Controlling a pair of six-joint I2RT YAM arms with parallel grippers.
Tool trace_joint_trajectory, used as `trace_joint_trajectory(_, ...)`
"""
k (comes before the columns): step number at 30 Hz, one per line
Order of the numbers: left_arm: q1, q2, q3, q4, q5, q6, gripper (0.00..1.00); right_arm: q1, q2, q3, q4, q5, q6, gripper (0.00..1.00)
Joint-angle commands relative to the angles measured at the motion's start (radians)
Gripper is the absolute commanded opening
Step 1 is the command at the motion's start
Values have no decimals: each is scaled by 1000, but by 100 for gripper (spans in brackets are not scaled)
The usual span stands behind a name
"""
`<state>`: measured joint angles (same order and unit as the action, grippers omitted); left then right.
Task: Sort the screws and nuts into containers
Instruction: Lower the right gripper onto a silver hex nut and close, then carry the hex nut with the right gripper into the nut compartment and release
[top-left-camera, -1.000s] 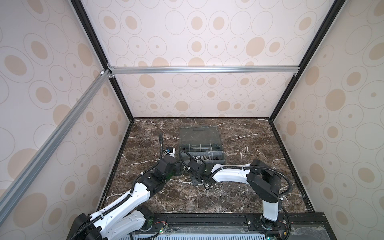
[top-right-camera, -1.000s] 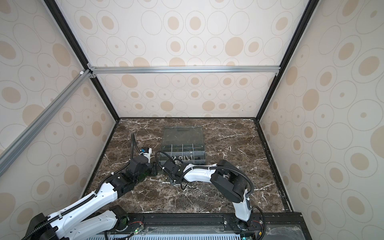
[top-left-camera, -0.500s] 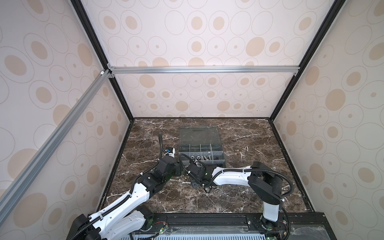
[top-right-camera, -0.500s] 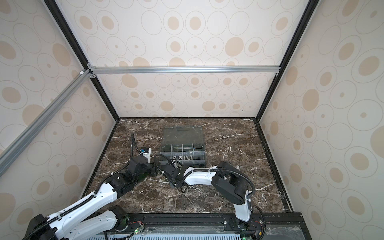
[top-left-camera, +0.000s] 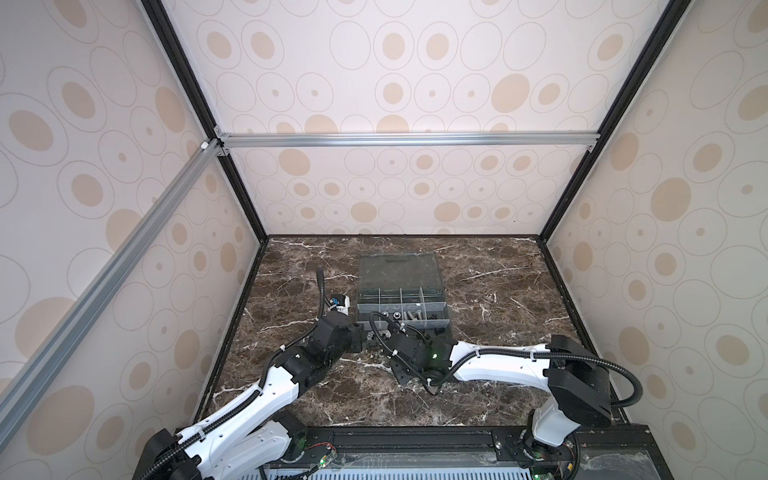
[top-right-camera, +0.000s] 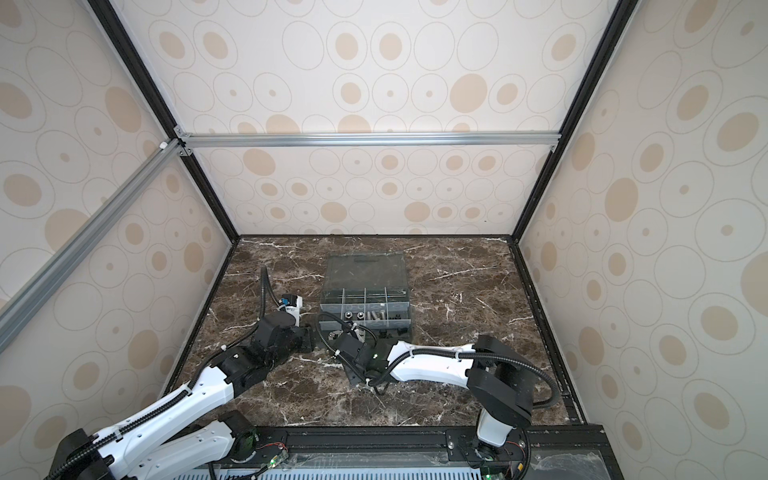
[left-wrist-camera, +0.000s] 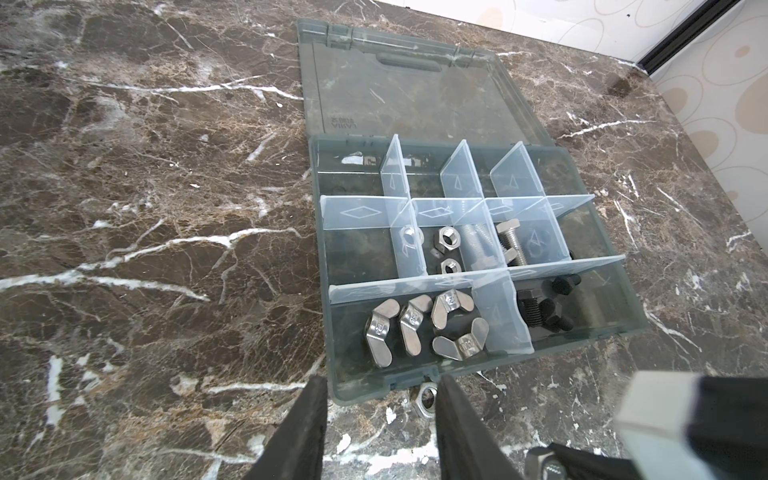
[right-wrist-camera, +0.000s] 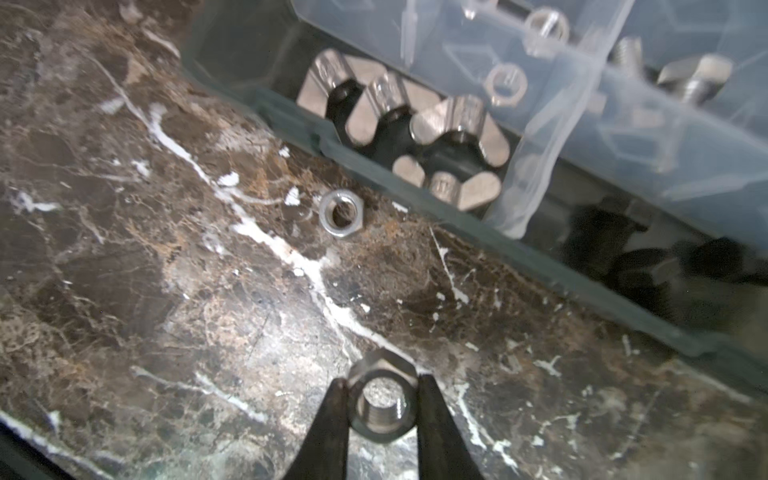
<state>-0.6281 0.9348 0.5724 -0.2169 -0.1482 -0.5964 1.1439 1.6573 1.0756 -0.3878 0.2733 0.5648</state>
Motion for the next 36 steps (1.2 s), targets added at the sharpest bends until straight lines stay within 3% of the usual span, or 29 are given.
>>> trace_joint_trajectory(1,10,-17,1,-15,-13,-20,43,-48,-19,90,-44,46,-96,23)
trace_joint_trajectory(13,10,-85,-38,-21,3,-54,43,-261,111,287,6,-58,-157,23)
trace_joint_trajectory(24,11,-137,-80,-28,25,-84,43,-295,288,404,20,-116,-135,23)
trace_joint_trajectory(36,10,-143,-92,-21,36,-88,43,-303,357,440,3,-141,-126,26)
